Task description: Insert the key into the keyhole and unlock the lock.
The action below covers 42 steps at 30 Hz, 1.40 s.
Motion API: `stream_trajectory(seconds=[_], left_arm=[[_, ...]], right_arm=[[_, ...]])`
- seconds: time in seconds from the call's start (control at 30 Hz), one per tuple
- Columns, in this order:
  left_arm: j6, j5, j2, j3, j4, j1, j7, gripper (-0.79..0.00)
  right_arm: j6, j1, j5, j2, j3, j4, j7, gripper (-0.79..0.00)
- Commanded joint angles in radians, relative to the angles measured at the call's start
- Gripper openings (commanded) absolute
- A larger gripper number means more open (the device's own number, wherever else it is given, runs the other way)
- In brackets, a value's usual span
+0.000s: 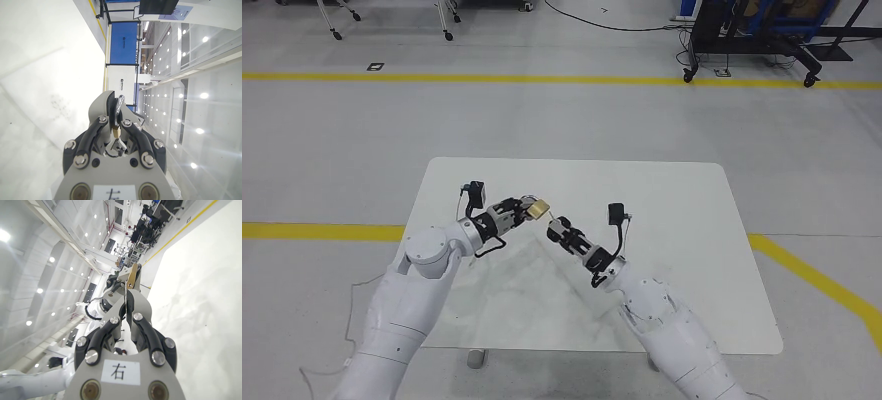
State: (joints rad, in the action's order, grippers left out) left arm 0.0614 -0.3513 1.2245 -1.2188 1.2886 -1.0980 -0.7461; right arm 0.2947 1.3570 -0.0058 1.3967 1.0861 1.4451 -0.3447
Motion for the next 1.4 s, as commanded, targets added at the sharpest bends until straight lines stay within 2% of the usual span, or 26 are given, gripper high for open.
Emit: stream_trajectory(seconds=[0.0,0.17,0.3,1.37], left_arm=[[-0.003,0.003,-0.001,-0.003,0.001,-0.001,-0.002,-0.785],[-0.02,0.021,-0.004,-0.002,0.011,-0.005,-0.012,-0.785],[-0.02,0.028,-0.005,0.004,0.013,-0.004,-0.018,-0.785],[-0.055,0.1,-0.012,0.024,0.051,-0.016,0.012,-0.785]], right_arm=[[-0.031,0.002,0.029,-0.003,0.012,0.01,-0.04,-0.785],[-0.088,0.002,0.073,-0.008,0.018,0.024,-0.105,-0.785],[-0.108,-0.003,0.068,-0.008,0.006,0.025,-0.112,-0.785],[-0.116,-0.006,0.103,-0.01,-0.012,0.021,-0.073,-0.785]])
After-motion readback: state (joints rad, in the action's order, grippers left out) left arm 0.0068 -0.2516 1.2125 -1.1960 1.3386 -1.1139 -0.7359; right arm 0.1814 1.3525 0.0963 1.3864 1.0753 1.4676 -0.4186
